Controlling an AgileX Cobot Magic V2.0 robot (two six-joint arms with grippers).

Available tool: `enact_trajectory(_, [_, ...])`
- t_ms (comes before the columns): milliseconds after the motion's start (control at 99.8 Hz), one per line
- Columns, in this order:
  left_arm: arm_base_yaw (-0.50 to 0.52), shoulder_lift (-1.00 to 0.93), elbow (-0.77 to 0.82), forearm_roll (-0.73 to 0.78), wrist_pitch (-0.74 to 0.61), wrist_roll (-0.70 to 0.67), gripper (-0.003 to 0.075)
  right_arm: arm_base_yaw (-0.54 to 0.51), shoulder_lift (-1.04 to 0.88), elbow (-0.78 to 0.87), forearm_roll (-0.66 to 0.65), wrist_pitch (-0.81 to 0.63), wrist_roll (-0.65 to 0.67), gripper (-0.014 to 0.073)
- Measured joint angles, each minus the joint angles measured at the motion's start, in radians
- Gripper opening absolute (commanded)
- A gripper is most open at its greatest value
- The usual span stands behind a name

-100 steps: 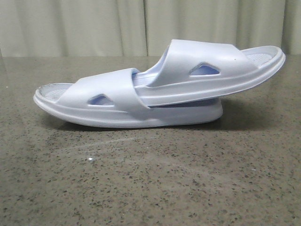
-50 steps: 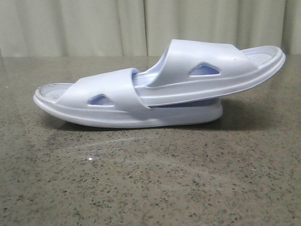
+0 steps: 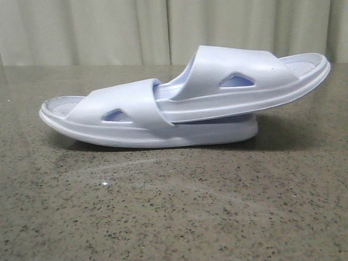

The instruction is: Insert blue slippers together front up

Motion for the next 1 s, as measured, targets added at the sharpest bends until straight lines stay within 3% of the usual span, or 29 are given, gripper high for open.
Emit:
enact_trajectory(120, [-0.018, -0.035, 0.002, 0.286, 0.009, -0.242, 0.0016, 0.0, 0.0, 0.0, 0.0, 0.0, 0.0, -0.0107])
enact_trajectory(311, [-0.048, -0.062, 0.007, 0.856, 0.033, -0.83, 0.0016, 0.0, 0.0, 0.0, 0.0, 0.0, 0.0, -0.0107])
enact_trajectory(501, [-0.05, -0.067, 0.07, 1.147, -0.018, -1.172, 0.0016, 0.0, 0.0, 0.0, 0.0, 0.0, 0.0, -0.0107])
enact_trajectory(661, [-0.05, -0.079, 0.108, 1.243, -0.094, -1.284, 0.0016, 0.0, 0.0, 0.0, 0.0, 0.0, 0.0, -0.0107])
enact_trajectory(1002, [-0.05, -0.124, 0.108, 1.293, -0.107, -1.3, 0.0016, 0.0, 0.0, 0.0, 0.0, 0.0, 0.0, -0.0107])
